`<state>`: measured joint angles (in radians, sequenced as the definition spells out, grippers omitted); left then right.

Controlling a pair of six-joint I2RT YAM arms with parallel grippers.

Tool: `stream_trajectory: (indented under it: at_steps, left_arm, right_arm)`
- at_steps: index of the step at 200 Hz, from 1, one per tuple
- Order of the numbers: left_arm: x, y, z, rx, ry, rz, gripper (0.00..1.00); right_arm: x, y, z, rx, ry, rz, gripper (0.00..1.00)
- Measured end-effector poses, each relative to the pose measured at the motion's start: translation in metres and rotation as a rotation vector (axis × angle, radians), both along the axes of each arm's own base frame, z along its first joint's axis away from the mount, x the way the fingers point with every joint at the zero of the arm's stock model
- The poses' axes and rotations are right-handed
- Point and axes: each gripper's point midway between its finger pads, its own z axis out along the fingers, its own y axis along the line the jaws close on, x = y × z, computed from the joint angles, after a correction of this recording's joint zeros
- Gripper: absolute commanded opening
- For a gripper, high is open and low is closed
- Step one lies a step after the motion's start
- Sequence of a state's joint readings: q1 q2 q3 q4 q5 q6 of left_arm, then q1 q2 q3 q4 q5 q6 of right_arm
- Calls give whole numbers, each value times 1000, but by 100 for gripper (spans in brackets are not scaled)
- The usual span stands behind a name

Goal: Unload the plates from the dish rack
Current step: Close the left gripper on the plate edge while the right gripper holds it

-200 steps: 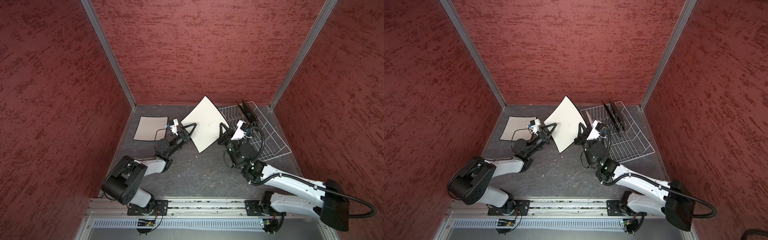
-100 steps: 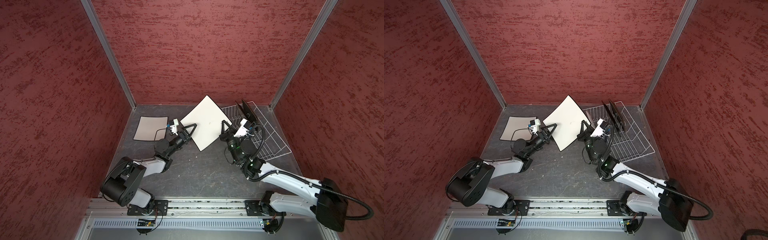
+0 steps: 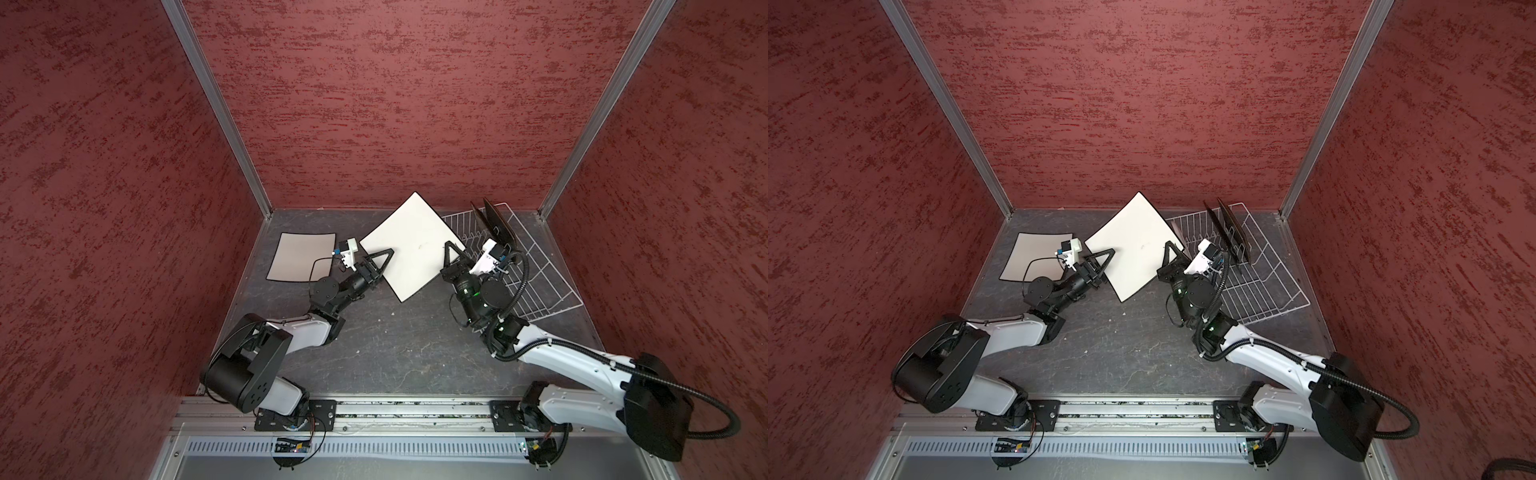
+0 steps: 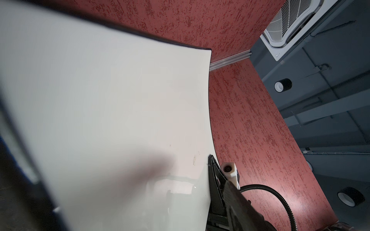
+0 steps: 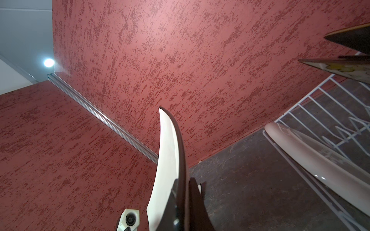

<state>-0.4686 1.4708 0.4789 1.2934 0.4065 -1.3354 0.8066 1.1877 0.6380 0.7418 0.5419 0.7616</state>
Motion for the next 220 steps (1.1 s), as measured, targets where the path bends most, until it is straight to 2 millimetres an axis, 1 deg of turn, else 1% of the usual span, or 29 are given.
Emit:
stream_trajectory:
  at_steps: [34, 54, 113, 148, 161, 176, 191, 207, 220]
  left_arm:
    - [1, 0, -1, 3, 0, 6, 47]
    - [2, 1, -1, 3, 4, 11, 44]
    - [4, 3, -4, 5, 16, 25, 27]
    - [3, 4, -5, 4, 19, 25, 14]
    - [1, 5, 2, -7, 8, 25, 10]
    - [-2, 7, 8, -16, -9, 27, 6]
    - [-6, 8, 15, -15, -39, 28, 0]
    - [-9, 8, 13, -1, -49, 25, 0]
    - [-11, 8, 8, 10, -38, 22, 0]
  right_arm:
    - [2, -1, 0, 30, 1, 0, 0]
    - [5, 1, -1, 49, 1, 3, 0]
    - [8, 3, -2, 85, 0, 17, 0]
    - [10, 2, -1, 98, 0, 28, 0]
    - [10, 1, 0, 120, 0, 35, 6]
    - [9, 2, 4, 127, -13, 47, 19]
    - [10, 1, 0, 99, -8, 40, 27]
    - [11, 0, 1, 90, -13, 37, 39]
    - [10, -1, 2, 83, -17, 35, 41]
